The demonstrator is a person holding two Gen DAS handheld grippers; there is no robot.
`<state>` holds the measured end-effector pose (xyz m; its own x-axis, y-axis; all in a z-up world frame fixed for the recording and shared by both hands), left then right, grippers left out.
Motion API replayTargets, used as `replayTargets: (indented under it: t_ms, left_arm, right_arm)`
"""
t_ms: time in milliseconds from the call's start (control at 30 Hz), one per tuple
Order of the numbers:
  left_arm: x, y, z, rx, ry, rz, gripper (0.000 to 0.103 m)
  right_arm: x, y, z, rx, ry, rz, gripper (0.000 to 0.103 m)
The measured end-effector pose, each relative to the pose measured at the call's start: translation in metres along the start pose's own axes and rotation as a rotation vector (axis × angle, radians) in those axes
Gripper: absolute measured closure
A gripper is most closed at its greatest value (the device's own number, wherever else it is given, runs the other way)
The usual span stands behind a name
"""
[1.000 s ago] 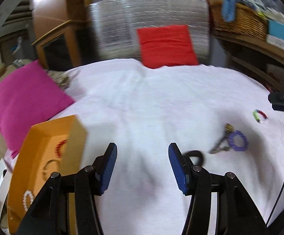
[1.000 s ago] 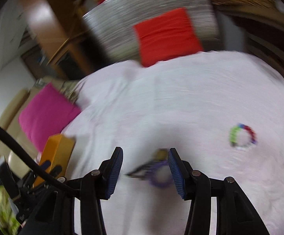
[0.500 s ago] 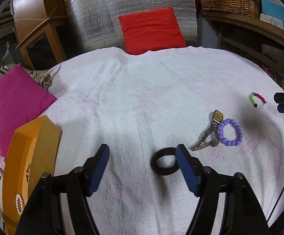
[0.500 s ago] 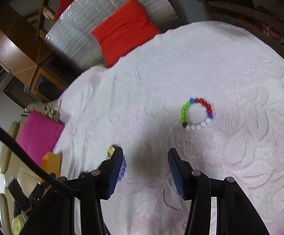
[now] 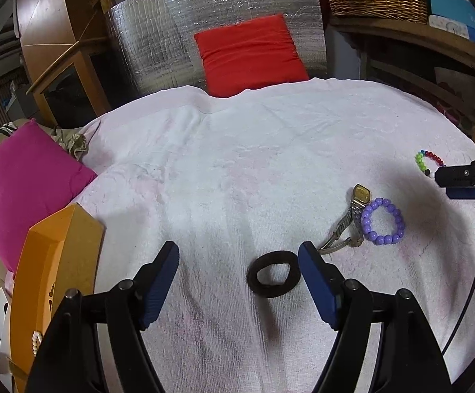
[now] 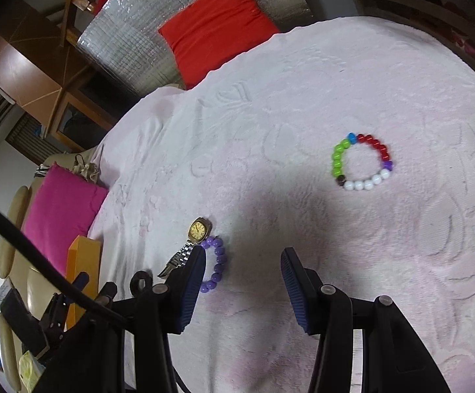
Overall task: Organize jewelry
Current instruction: 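Close the right tool on the purple bead bracelet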
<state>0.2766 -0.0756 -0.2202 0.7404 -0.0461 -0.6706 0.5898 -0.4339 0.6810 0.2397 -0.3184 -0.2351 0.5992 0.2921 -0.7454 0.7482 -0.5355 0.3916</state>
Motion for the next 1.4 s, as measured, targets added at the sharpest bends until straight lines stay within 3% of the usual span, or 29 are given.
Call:
replayTargets:
  t_ms: [500, 1400]
  left_arm:
    - [0.001, 0.0, -0.01, -0.018, 0.015, 0.001, 0.027]
    - [0.002, 0.005, 0.005, 0.011, 0.014, 0.007, 0.027]
  right_arm:
    - [0.016, -0.012, -0.025, -0.061, 0.019, -0.029, 0.051]
    - [0.013, -0.012, -0.021, -0.075, 0.016, -0.031, 0.051]
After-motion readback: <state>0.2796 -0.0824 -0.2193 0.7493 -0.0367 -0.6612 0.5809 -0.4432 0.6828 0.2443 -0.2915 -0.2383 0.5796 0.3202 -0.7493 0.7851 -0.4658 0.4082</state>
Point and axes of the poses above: each gripper's, at about its wrist camera, not at the fingertips, and x roughly the way its jaws point, z to its right, y to its top, the point moved 6 cm from there along x, roughly the way its jaws point, and after that the axes turned 6 degrees about x, right-handed, at the moved point
